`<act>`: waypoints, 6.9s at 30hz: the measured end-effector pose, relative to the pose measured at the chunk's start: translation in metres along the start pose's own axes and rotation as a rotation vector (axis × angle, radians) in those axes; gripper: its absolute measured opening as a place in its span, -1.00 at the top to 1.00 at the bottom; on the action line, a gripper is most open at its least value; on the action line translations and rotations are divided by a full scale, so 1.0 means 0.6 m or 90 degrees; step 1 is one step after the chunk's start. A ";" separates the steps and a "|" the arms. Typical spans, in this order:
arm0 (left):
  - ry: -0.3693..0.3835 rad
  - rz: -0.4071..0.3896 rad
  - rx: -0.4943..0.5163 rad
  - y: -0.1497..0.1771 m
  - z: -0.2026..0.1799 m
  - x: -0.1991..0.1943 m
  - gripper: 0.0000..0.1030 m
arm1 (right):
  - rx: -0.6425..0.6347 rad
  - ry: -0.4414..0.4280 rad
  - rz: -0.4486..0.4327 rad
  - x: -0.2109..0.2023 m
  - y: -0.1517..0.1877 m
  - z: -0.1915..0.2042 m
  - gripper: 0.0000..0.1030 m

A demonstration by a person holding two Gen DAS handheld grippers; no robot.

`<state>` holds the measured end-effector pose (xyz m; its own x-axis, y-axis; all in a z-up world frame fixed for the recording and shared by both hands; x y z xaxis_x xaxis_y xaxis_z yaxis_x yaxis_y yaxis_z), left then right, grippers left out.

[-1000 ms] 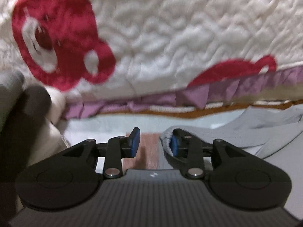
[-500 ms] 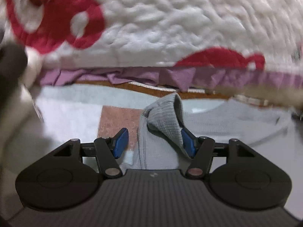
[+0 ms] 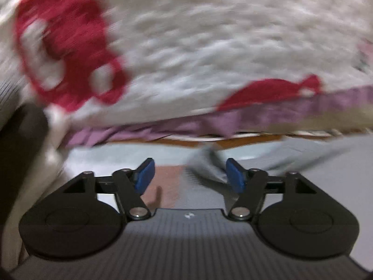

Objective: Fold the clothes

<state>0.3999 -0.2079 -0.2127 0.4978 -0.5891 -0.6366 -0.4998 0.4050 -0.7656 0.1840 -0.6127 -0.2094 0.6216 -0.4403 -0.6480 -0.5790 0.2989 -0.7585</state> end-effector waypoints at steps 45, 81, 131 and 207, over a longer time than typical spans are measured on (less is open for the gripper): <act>0.116 0.067 0.270 0.304 -0.152 -0.295 -0.41 | -0.151 0.006 0.038 -0.334 0.322 -0.002 -0.36; 0.384 0.064 0.416 0.169 -0.601 -0.077 0.91 | -0.219 -0.025 -0.069 -0.309 0.256 0.010 0.75; 0.059 0.059 0.303 0.233 -0.213 -0.212 -0.06 | -0.153 -0.006 -0.122 -0.268 0.066 0.023 0.94; -0.186 0.105 0.103 0.041 -0.186 -0.041 0.93 | -0.046 -0.147 0.108 -0.049 0.086 -0.034 0.95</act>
<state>0.2960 -0.2615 -0.2056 0.6134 -0.2919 -0.7338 -0.4827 0.5968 -0.6409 0.1248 -0.6017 -0.2278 0.6118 -0.1823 -0.7697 -0.7159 0.2863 -0.6368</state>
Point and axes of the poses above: each gripper's, at about its wrist camera, not at the fingertips, and x roughly the way its jaws point, z to its left, y to its underside, the point moved 6 cm from there along x, roughly the way its jaws point, and after that the axes turned 5 degrees about y, right-handed, at the moved point
